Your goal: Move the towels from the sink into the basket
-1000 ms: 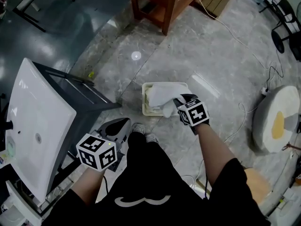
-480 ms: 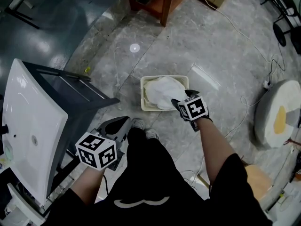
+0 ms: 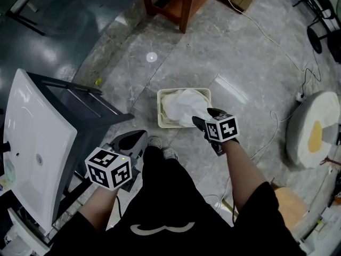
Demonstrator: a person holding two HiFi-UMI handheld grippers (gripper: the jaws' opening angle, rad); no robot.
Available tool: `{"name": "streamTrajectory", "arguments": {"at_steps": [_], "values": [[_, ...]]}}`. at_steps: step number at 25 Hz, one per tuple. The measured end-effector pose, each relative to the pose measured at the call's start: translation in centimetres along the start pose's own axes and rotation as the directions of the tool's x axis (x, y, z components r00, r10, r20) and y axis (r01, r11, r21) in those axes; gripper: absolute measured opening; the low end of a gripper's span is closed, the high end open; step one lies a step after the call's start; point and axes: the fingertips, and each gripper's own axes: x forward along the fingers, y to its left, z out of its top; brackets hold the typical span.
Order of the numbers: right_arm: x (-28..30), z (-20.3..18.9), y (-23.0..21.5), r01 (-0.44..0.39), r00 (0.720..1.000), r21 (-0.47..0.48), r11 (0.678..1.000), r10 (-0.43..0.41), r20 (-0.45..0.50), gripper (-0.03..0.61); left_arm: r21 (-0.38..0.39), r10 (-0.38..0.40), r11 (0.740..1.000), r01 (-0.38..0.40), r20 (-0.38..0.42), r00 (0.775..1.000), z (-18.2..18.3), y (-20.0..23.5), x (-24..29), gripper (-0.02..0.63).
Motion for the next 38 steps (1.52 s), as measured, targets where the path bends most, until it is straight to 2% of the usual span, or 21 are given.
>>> {"name": "streamTrajectory", "arguments": {"at_steps": [3,7,8,11,13,15,16,18,20,24,28,31,35,38], "values": [[-3.0,2.1,2.9,-0.102,0.993,0.001,0.995,0.101,0.064,0.313,0.018,-0.006,1.000,0.006,0.026,1.000,1.5,-1.5,-1.0,0.006],[-9.0,6.3,8.1,-0.246,0.947,-0.056,0.968,0.253,0.200,0.308,0.041,-0.012,0.999,0.009,0.079,0.997,4.1,-3.8,-2.9,0.006],[-10.7,7.5,9.3,-0.263,0.932,-0.067,0.962,0.271,0.242,0.296,0.045,-0.015,0.999,0.011,0.096,0.995,4.8,-4.3,-3.6,0.008],[-16.0,10.8,13.2,-0.304,0.876,-0.102,0.947,0.320,0.362,0.178,0.057,-0.028,0.998,0.019,0.151,0.988,7.0,-6.1,-6.0,0.006],[-19.5,12.4,15.8,-0.316,0.842,-0.154,0.936,0.351,0.409,0.124,0.067,-0.038,0.997,0.026,0.188,0.981,8.5,-7.4,-7.7,0.006],[-23.1,13.4,18.1,-0.338,0.808,-0.194,0.921,0.390,0.442,0.030,0.078,-0.052,0.996,0.036,0.215,0.975,9.7,-9.3,-9.2,0.006],[-25.0,13.9,19.2,-0.361,0.786,-0.211,0.908,0.418,0.455,0.005,0.090,-0.063,0.995,0.043,0.227,0.972,10.3,-10.3,-10.0,0.006],[-28.7,14.8,21.5,-0.406,0.742,-0.253,0.878,0.478,0.470,0.003,0.125,-0.089,0.990,0.058,0.256,0.963,11.9,-12.6,-11.8,0.006],[-32.1,15.7,23.5,-0.428,0.712,-0.292,0.855,0.518,0.474,0.003,0.160,-0.114,0.985,0.069,0.291,0.950,13.6,-14.7,-13.9,0.006],[-38.0,17.4,25.9,-0.400,0.674,-0.359,0.843,0.536,0.508,0.003,0.223,-0.166,0.971,0.089,0.354,0.920,16.6,-18.9,-17.6,0.006],[-42.6,17.4,28.0,-0.308,0.655,-0.450,0.838,0.530,0.538,0.003,0.311,-0.236,0.944,0.111,0.401,0.885,17.8,-23.1,-21.0,0.006],[-45.0,17.8,29.6,-0.260,0.628,-0.504,0.824,0.541,0.560,0.003,0.364,-0.274,0.924,0.116,0.422,0.864,18.6,-24.9,-23.3,0.006],[-47.0,18.4,30.7,-0.225,0.590,-0.542,0.810,0.556,0.585,0.003,0.424,-0.293,0.900,0.095,0.429,0.855,19.5,-25.8,-25.0,0.006],[-47.6,18.8,31.1,-0.200,0.581,-0.562,0.803,0.559,0.592,0.003,0.437,-0.286,0.897,0.075,0.441,0.851,20.1,-25.4,-25.4,0.006]]}}
